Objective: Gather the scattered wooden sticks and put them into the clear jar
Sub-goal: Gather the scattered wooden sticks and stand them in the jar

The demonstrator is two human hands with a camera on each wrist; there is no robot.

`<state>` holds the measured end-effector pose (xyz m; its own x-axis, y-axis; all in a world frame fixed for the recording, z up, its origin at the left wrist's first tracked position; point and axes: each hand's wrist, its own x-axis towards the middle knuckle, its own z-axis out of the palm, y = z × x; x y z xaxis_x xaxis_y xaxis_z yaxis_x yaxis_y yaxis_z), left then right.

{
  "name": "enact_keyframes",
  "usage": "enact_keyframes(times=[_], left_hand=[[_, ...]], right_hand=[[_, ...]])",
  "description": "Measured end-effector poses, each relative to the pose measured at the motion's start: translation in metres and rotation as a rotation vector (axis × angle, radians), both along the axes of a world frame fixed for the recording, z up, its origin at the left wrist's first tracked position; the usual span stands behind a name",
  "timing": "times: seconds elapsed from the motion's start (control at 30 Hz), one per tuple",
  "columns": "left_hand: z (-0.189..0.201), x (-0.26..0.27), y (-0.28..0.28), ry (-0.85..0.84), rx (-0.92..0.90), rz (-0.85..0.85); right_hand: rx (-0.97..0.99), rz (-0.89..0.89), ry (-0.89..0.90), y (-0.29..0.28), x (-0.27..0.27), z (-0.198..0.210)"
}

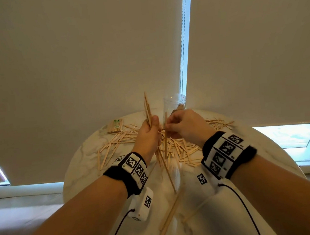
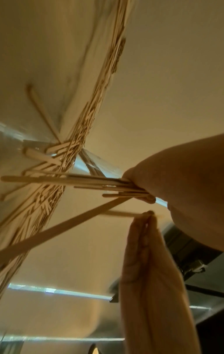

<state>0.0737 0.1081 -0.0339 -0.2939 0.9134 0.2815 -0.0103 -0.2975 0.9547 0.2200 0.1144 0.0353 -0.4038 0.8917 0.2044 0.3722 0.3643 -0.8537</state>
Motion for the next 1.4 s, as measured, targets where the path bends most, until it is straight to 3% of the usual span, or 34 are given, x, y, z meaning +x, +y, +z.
enact_keyframes(times=[0.17, 0.3, 0.47, 0.53, 0.67, 0.77, 1.1, 1.23, 1.4], left_hand=[[-0.002, 0.007, -0.001, -0.002, 0.021, -0.008], [-0.004, 0.001, -0.002, 0.094, 0.042, 0.032], [-0.003, 0.019, -0.005, 0.107, 0.063, -0.022], [-0.002, 0.02, -0.002, 0.121, 0.06, 0.052], [0.003, 0.008, 0.006, -0.05, 0.009, 0.108], [0.009, 0.008, 0.006, -0.206, 0.012, 0.069], [0.025, -0.006, -0.01, -0.422, 0.018, -0.01], [0.02, 0.003, -0.012, -0.362, 0.014, -0.074], [0.026, 0.0, -0.012, -0.33, 0.082, -0.008]], right_hand=[[0.136, -0.042, -0.016, -0.002, -0.014, -0.001], [0.074, 0.015, -0.041, -0.011, -0.008, -0.006], [-0.019, -0.068, -0.065, -0.024, -0.005, -0.013], [-0.084, -0.104, -0.072, -0.026, 0.001, -0.014], [-0.21, 0.077, -0.518, -0.034, 0.006, -0.025], [-0.171, 0.158, -0.661, -0.032, -0.006, -0.045], [0.11, 0.02, -0.484, -0.017, -0.015, -0.057], [0.108, 0.018, -0.354, -0.016, -0.022, -0.05], [-0.059, 0.14, -0.41, -0.017, -0.013, -0.049]])
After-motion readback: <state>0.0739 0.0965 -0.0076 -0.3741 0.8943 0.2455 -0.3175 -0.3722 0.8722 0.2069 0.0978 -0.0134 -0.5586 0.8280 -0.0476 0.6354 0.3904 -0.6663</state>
